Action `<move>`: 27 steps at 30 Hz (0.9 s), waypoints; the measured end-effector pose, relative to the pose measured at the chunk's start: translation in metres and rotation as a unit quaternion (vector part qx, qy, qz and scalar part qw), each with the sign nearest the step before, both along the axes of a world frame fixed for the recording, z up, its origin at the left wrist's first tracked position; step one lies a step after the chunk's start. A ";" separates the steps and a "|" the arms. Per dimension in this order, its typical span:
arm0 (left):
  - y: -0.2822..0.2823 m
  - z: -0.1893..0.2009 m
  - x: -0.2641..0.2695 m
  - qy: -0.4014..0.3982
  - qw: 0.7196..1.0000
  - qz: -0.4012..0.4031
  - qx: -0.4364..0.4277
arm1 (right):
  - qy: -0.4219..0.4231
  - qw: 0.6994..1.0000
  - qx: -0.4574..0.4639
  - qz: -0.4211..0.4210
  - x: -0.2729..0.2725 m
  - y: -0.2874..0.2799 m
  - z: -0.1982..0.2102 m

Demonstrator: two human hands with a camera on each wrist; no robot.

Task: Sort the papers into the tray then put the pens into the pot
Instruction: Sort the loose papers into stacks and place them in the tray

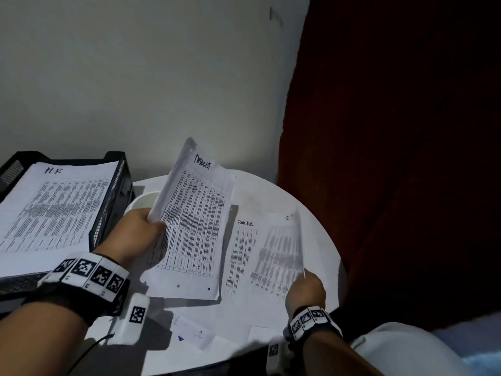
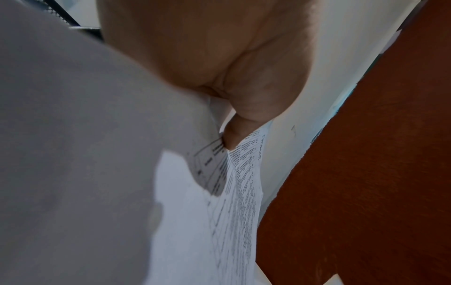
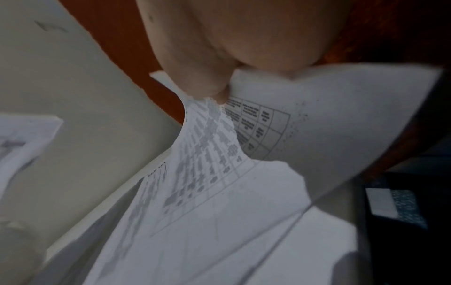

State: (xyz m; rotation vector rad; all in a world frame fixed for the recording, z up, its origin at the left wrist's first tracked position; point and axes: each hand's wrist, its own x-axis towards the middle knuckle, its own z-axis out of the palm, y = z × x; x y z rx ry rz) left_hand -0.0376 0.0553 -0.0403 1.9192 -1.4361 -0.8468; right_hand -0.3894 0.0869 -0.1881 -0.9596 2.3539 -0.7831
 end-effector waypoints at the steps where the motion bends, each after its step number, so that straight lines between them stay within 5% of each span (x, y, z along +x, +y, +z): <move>1: 0.000 -0.001 0.000 -0.005 1.000 0.001 0.005 | -0.035 0.998 -0.047 -0.023 -0.001 -0.001 0.004; 6: 0.000 -0.007 0.005 -0.023 0.999 0.015 0.023 | -0.240 0.949 -0.192 -0.077 0.009 -0.016 0.034; 9: 0.000 -0.011 0.005 -0.007 0.999 0.013 0.046 | -0.407 0.887 -0.214 -0.055 0.023 -0.024 0.046; 11: 0.002 -0.013 -0.002 0.081 0.995 0.001 0.061 | -0.476 0.857 -0.193 -0.028 0.033 -0.027 0.046; 15: 0.006 -0.011 -0.024 0.204 0.974 0.023 0.093 | -0.521 0.845 -0.116 0.045 0.059 -0.029 0.021; 20: 0.005 -0.014 -0.032 0.270 0.957 -0.022 0.101 | -0.474 0.865 -0.065 0.153 0.088 -0.028 0.008; 23: 0.005 -0.017 -0.030 0.156 0.983 -0.037 0.095 | -0.395 0.902 -0.073 0.157 0.085 -0.035 0.008; 27: 0.001 -0.013 -0.016 0.122 0.990 0.007 0.070 | -0.083 0.995 0.035 0.054 0.049 -0.035 0.002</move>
